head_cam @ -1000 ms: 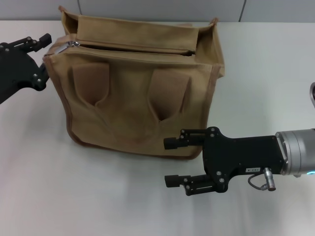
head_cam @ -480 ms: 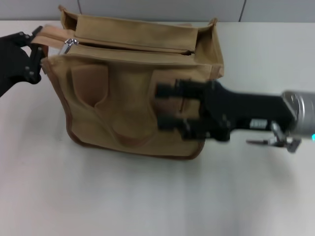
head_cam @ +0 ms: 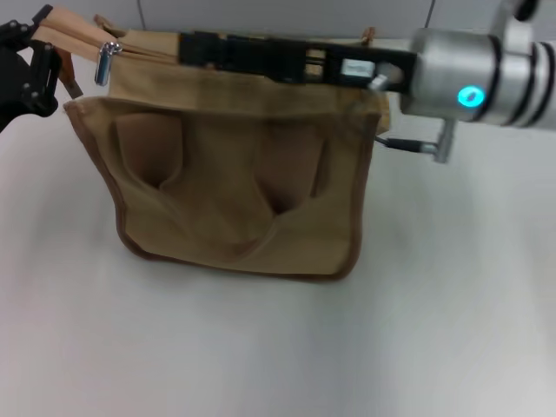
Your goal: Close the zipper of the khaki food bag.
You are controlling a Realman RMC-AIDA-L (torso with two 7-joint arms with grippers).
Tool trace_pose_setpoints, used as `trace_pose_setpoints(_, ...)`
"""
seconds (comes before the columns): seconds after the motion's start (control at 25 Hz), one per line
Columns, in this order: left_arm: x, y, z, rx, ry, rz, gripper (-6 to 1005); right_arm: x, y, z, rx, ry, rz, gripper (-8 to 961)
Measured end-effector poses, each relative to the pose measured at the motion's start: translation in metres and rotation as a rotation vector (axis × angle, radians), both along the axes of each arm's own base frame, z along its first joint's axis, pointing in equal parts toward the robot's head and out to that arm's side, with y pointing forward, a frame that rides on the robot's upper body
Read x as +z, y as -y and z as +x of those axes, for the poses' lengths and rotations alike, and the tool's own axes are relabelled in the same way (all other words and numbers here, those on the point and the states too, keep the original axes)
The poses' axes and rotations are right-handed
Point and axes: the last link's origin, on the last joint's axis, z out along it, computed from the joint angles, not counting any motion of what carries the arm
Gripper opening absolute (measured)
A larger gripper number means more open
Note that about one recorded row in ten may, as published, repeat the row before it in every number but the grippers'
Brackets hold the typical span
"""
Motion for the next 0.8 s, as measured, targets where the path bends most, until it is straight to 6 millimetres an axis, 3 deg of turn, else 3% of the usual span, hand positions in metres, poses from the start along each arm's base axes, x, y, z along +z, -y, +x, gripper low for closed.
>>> trace_pose_setpoints(0.24, -0.004, -0.002, 0.006, -0.015, 0.035, -0.010, 40, -0.018, -0.011, -0.022, -0.033, 0.108, -0.057, 743)
trace_pose_setpoints(0.8, -0.007, 0.006, 0.020, -0.115, 0.084, -0.027, 56, -0.042, -0.018, -0.037, -0.091, 0.196, -0.053, 719)
